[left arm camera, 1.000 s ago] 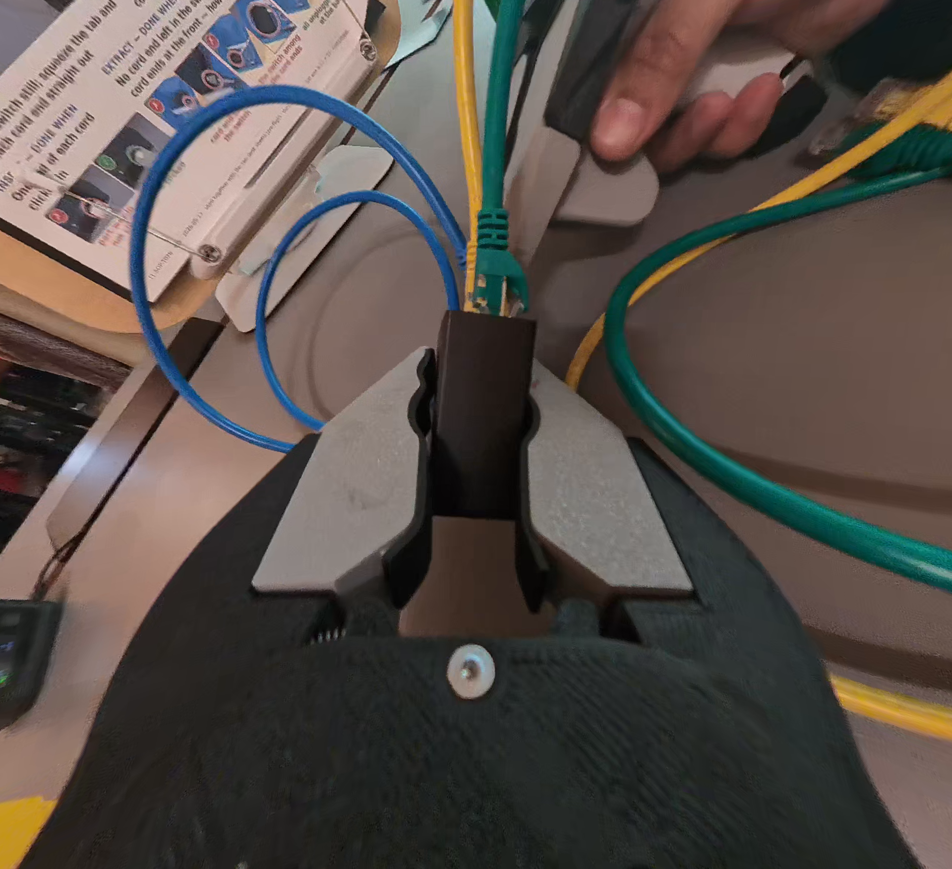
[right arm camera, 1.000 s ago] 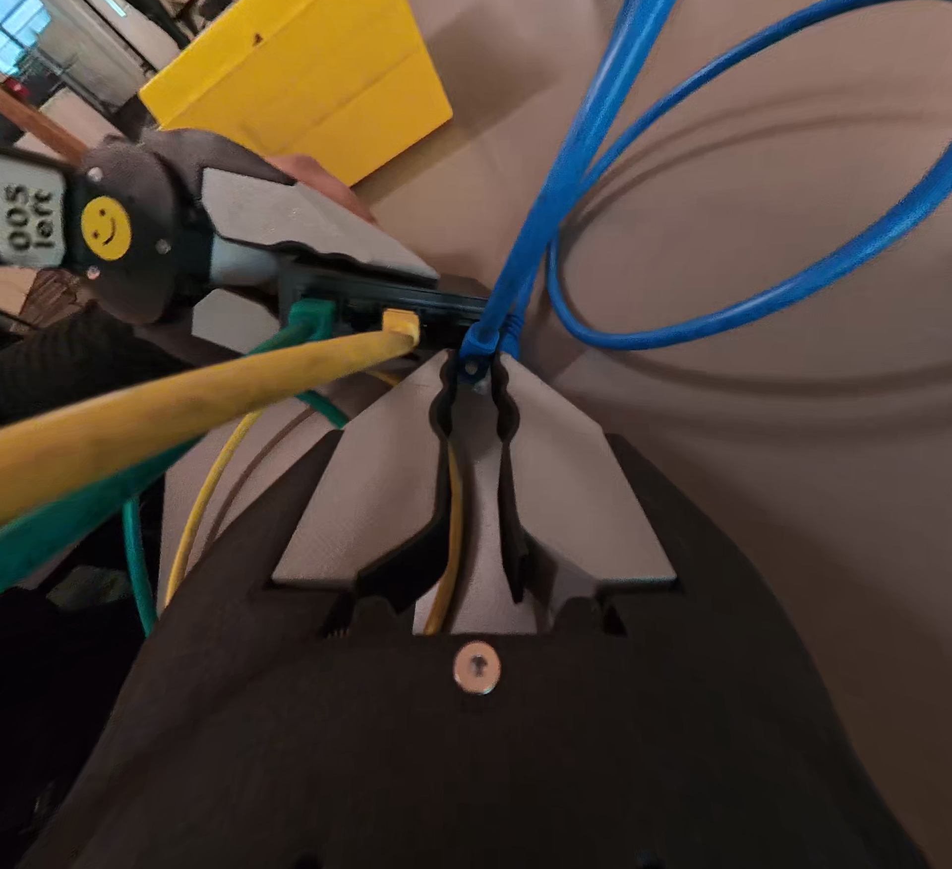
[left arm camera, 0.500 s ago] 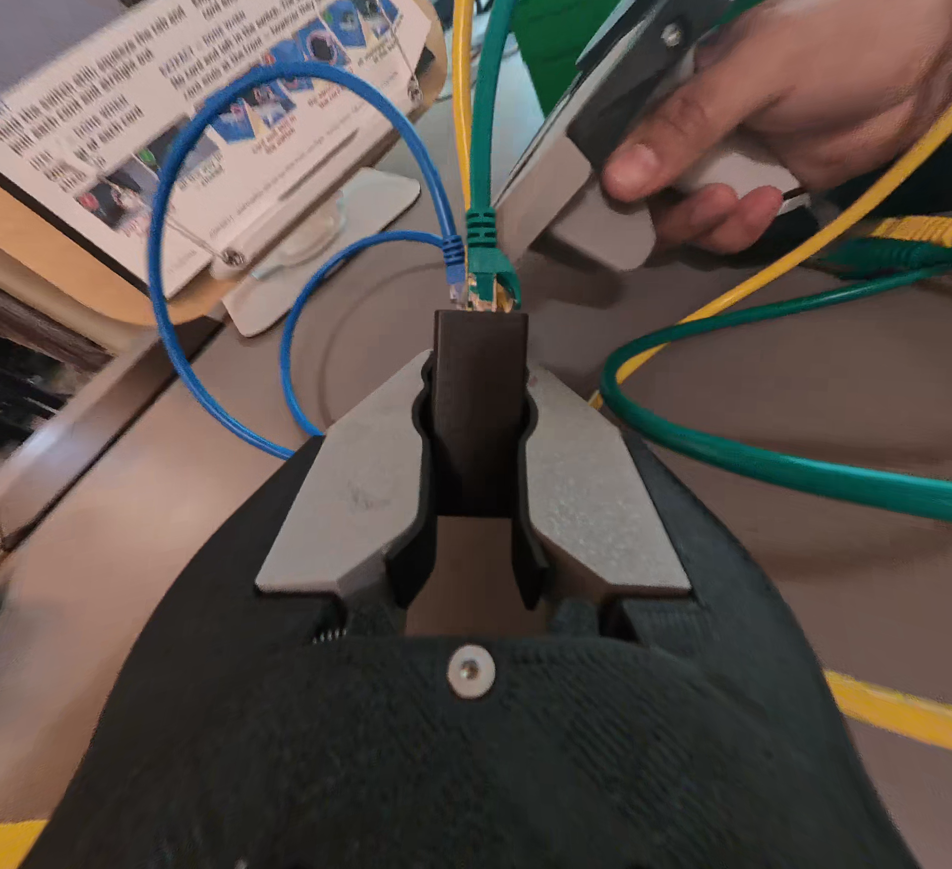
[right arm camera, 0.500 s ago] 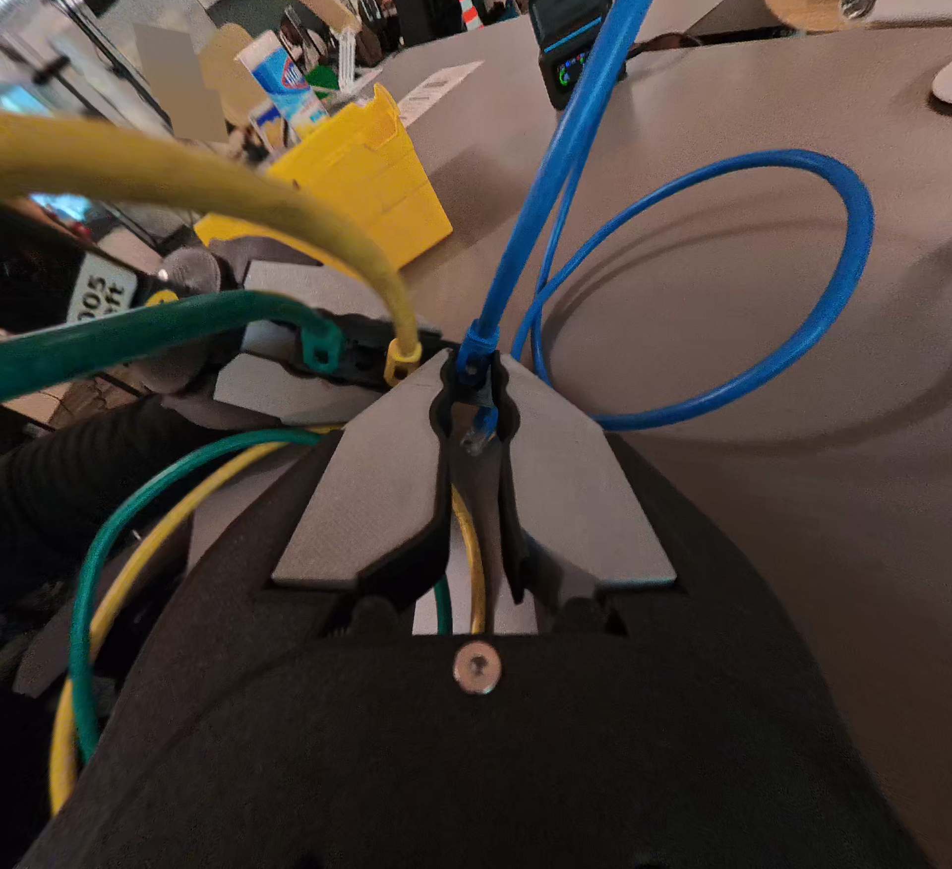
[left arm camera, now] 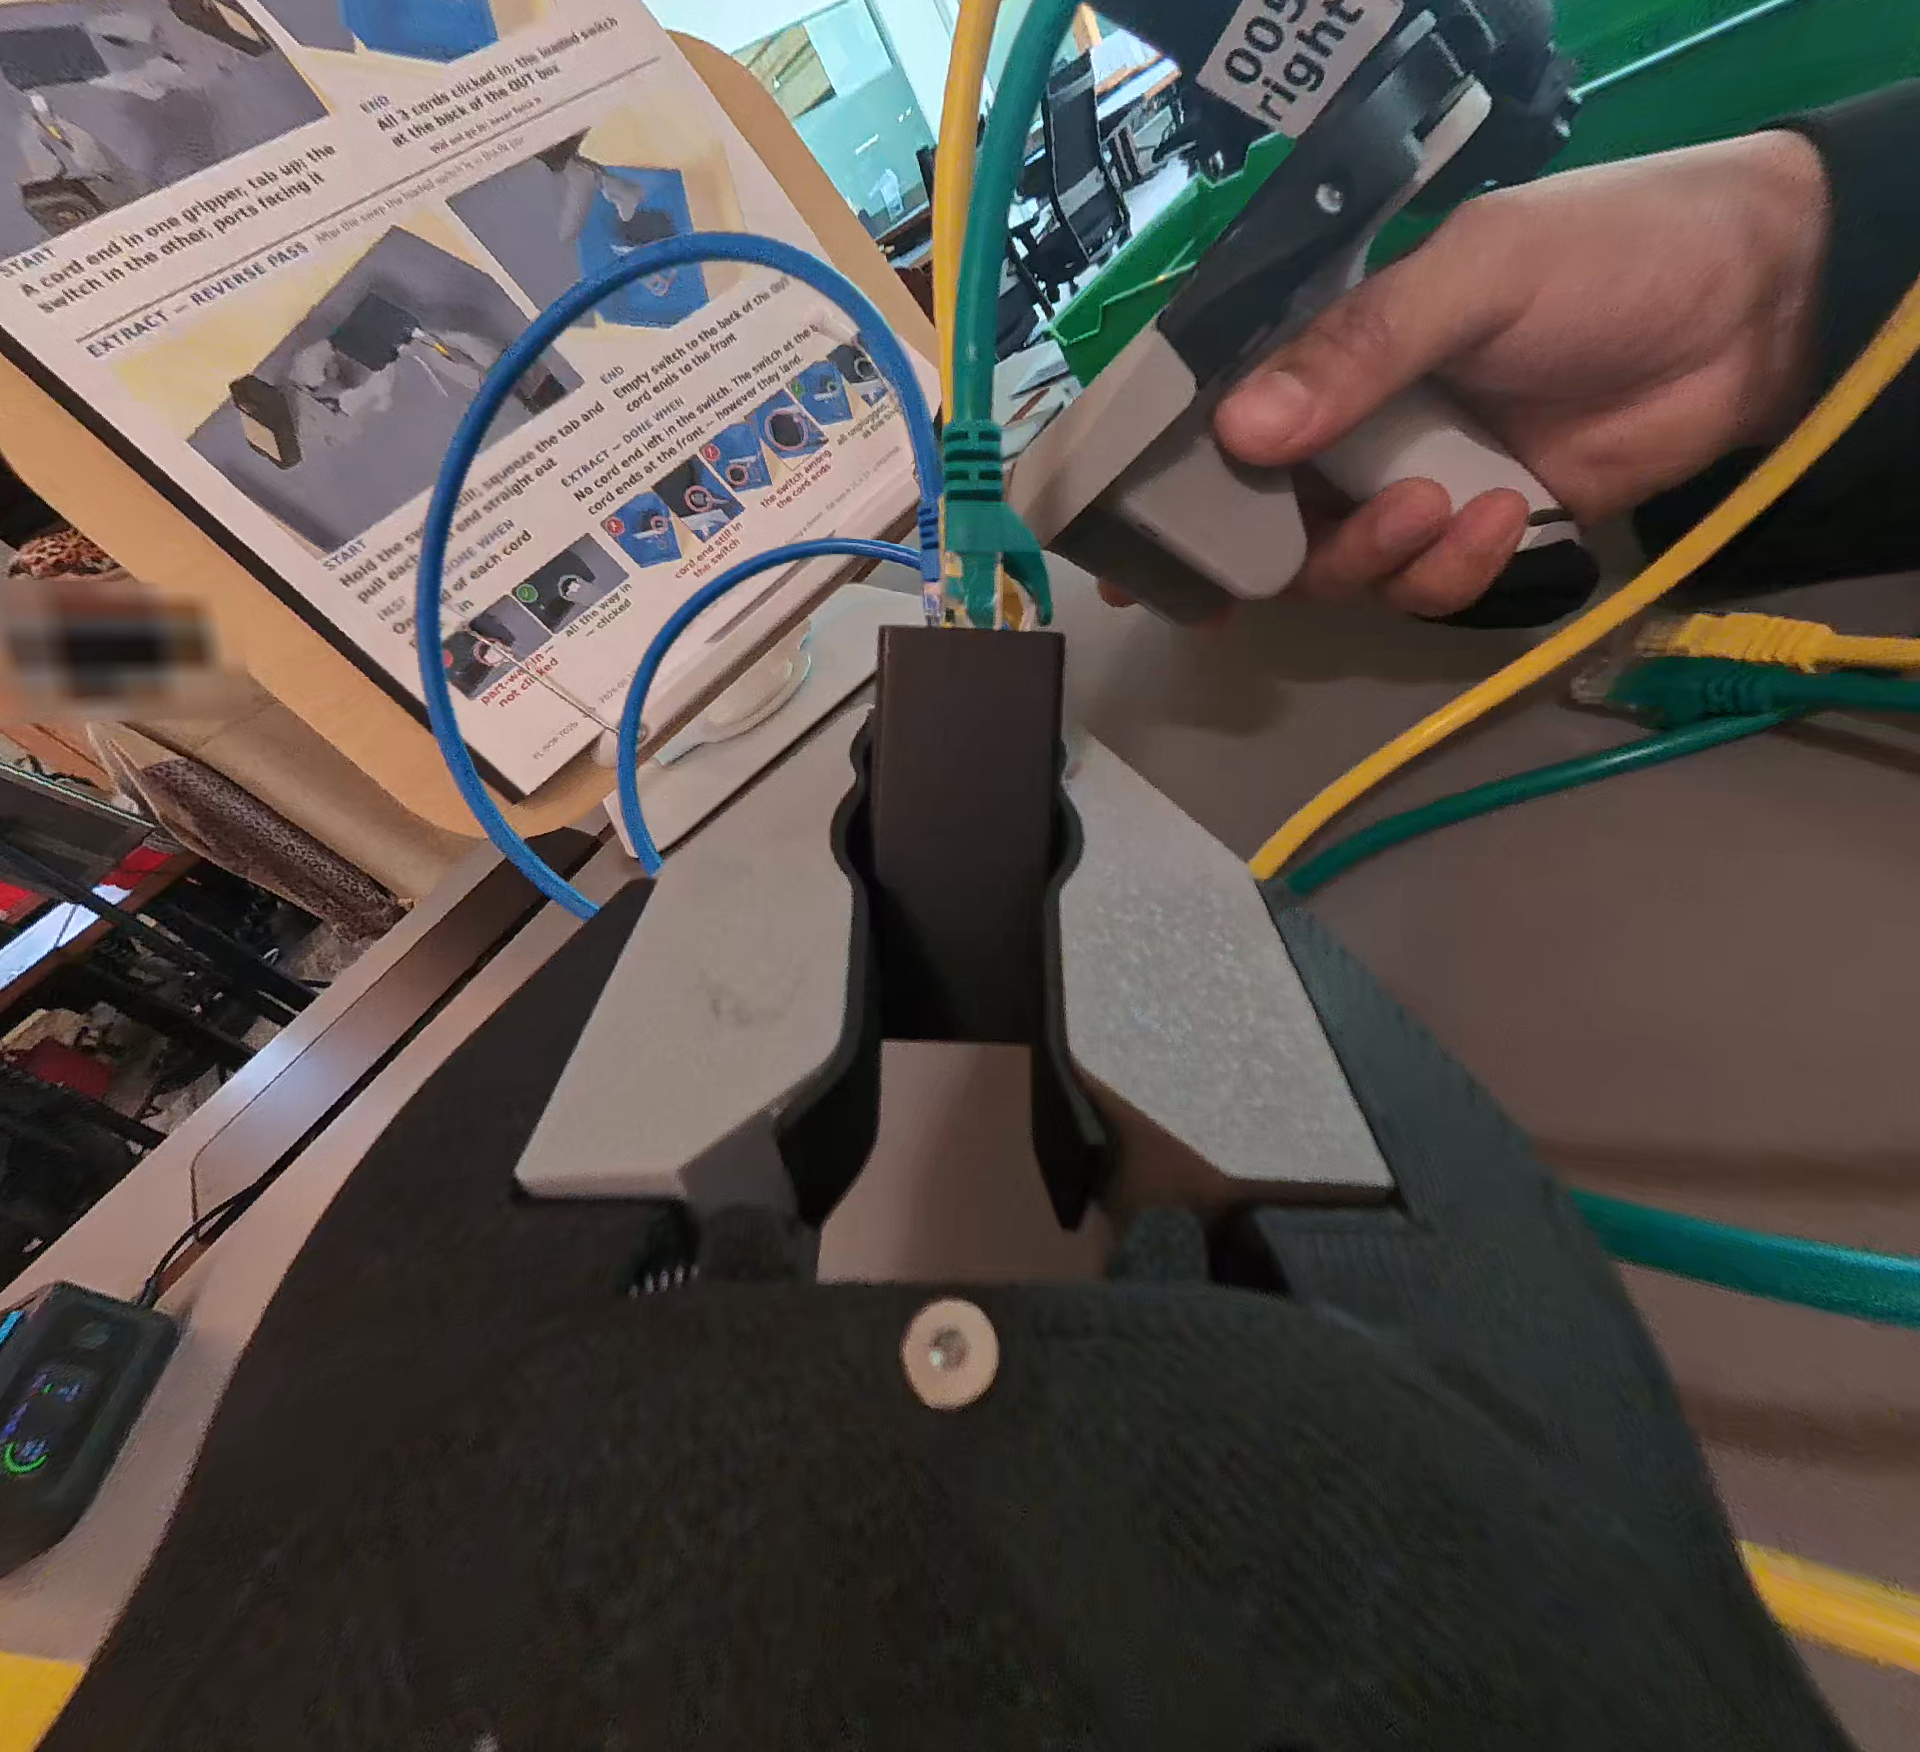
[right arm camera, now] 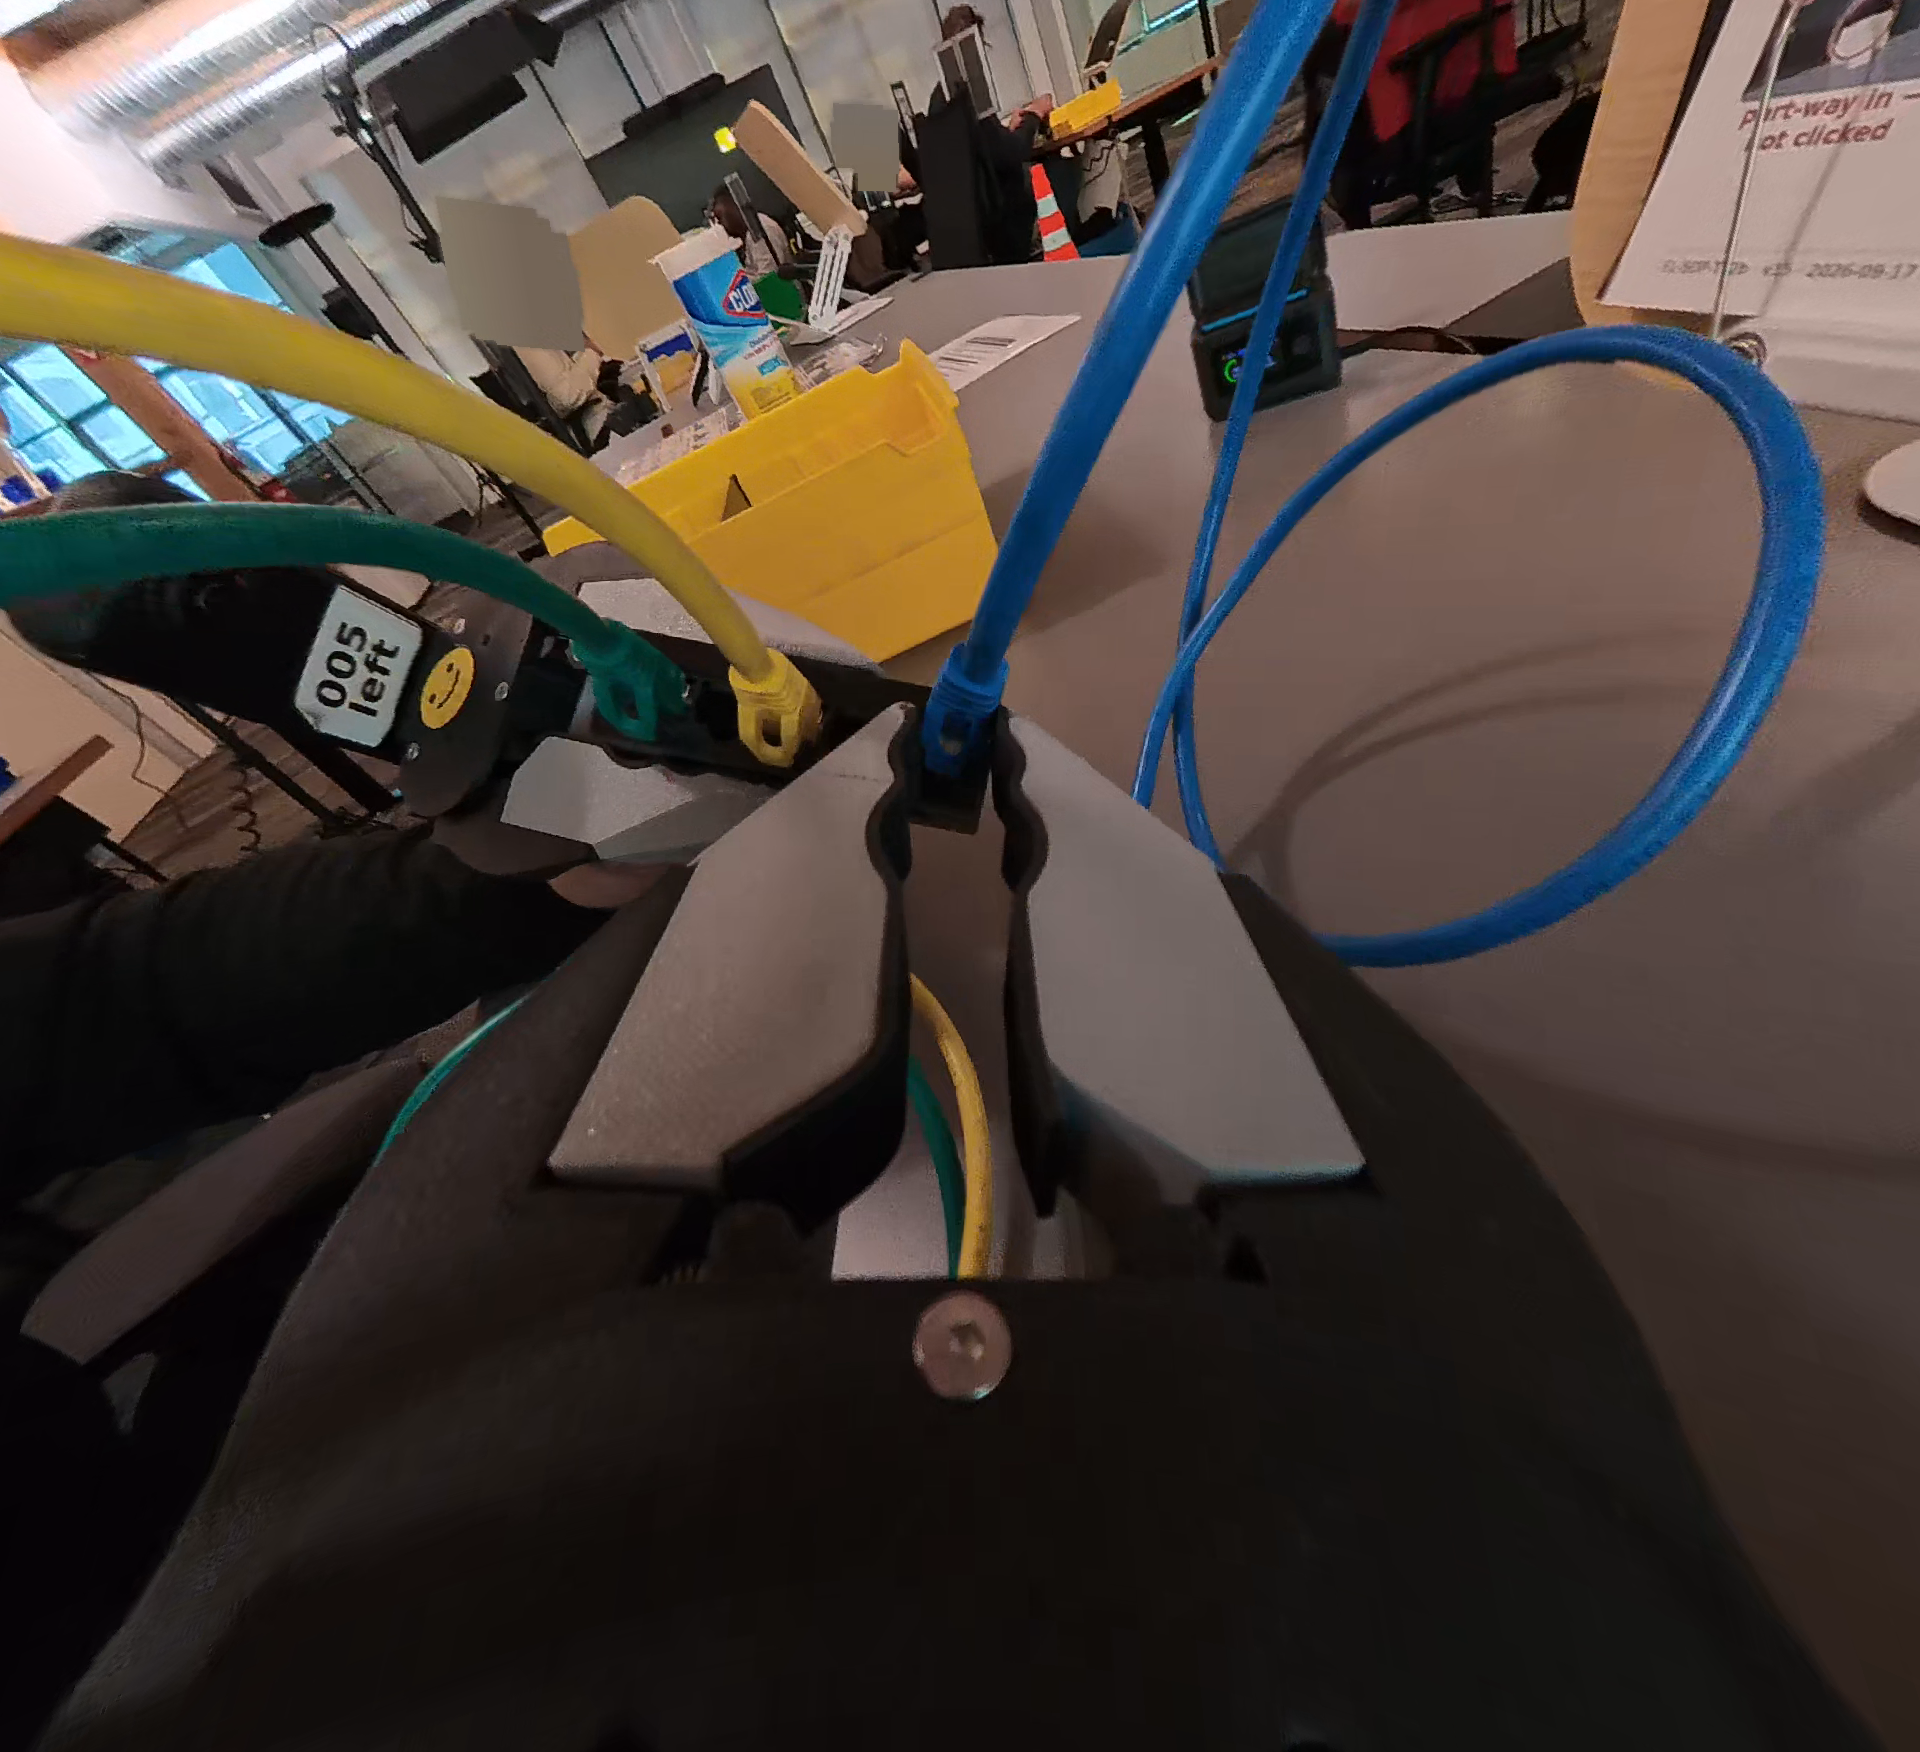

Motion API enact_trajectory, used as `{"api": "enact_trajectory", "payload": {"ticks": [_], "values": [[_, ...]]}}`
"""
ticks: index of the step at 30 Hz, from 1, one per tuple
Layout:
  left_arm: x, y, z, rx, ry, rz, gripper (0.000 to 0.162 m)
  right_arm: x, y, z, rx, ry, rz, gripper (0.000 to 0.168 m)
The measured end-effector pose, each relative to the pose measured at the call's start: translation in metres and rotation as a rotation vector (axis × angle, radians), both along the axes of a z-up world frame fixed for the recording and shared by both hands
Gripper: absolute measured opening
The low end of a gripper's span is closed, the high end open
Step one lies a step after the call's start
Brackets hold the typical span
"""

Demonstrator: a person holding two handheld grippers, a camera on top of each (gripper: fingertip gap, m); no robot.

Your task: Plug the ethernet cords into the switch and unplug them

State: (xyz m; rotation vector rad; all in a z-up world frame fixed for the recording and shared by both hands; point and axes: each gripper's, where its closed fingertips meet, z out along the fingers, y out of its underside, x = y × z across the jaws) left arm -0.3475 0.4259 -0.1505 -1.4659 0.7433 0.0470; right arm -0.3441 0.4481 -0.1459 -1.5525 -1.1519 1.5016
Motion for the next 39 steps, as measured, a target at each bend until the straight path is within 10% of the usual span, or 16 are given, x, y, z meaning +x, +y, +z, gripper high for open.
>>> {"api": "enact_trajectory", "payload": {"ticks": [39], "values": [[-0.004,-0.013,0.028,0.112,-0.02,0.027,0.026,0.0,-0.014,0.03,-0.082,0.167,0.013,0.013]]}}
